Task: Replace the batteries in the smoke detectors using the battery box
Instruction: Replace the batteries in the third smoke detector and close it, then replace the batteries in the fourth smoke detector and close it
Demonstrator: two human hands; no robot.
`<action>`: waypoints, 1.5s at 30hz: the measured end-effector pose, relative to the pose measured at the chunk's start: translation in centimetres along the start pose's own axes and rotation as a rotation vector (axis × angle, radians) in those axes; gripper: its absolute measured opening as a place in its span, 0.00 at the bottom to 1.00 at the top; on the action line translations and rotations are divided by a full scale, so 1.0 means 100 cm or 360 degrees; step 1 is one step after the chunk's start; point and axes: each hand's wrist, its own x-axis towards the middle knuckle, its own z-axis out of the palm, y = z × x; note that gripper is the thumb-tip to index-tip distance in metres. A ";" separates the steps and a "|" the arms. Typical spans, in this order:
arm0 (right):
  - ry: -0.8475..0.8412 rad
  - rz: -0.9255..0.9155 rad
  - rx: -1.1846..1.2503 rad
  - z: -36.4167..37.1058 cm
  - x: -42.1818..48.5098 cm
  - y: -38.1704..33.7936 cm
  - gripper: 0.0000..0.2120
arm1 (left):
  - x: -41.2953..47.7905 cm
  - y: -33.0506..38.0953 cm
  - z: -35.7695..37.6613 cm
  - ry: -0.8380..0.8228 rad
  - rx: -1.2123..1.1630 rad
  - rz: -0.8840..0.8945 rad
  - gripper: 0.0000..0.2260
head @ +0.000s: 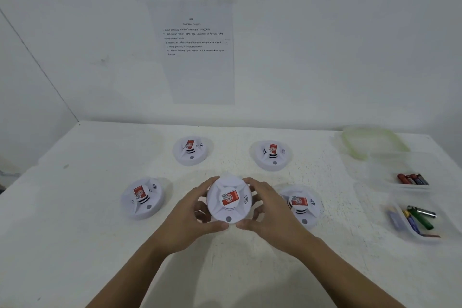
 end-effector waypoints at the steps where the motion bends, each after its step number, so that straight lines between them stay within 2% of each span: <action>1: -0.0015 -0.0009 -0.0022 0.000 0.001 0.001 0.37 | 0.001 -0.003 -0.001 0.0001 0.0020 -0.0014 0.39; 7: -0.0137 0.0004 -0.0216 0.009 0.009 0.011 0.35 | 0.007 -0.011 0.001 -0.0051 0.0226 0.0056 0.36; 12: -0.0203 0.0054 -0.0438 0.018 0.014 0.020 0.34 | 0.011 -0.021 -0.002 -0.0109 0.0263 -0.0012 0.35; 16: -0.0263 0.0110 -0.0470 0.016 0.017 0.016 0.29 | 0.018 -0.021 -0.007 -0.0188 0.0313 -0.0034 0.32; 22: -0.0406 0.0095 -0.0485 -0.001 0.026 0.004 0.25 | 0.016 -0.017 -0.007 -0.0145 0.0372 0.0009 0.32; 27: -0.0361 0.0053 -0.0414 -0.021 0.036 -0.010 0.28 | 0.013 -0.007 -0.020 -0.0121 0.0279 -0.0119 0.35; 30: -0.0139 -0.0016 -0.0231 -0.026 0.055 -0.022 0.24 | 0.024 0.003 -0.043 0.0066 0.0199 -0.0116 0.27; 33: 0.0048 -0.0017 0.0053 -0.022 0.085 -0.034 0.16 | 0.045 0.011 -0.063 0.0501 0.0115 -0.0044 0.15; 35: 0.0071 0.0011 0.0154 -0.015 0.109 -0.035 0.15 | 0.063 0.009 -0.070 0.0756 0.0057 -0.0085 0.12; 37: 0.0054 0.0049 0.0180 -0.006 0.133 -0.030 0.15 | 0.083 0.001 -0.073 0.0892 0.0074 -0.0220 0.15; 39: 0.0019 0.0096 0.0135 0.004 0.156 -0.024 0.16 | 0.098 -0.003 -0.077 0.0901 0.0151 -0.0340 0.19; 45: -0.0122 0.0340 0.0107 0.031 0.206 -0.006 0.21 | 0.127 -0.012 -0.085 0.0647 0.0358 -0.0548 0.29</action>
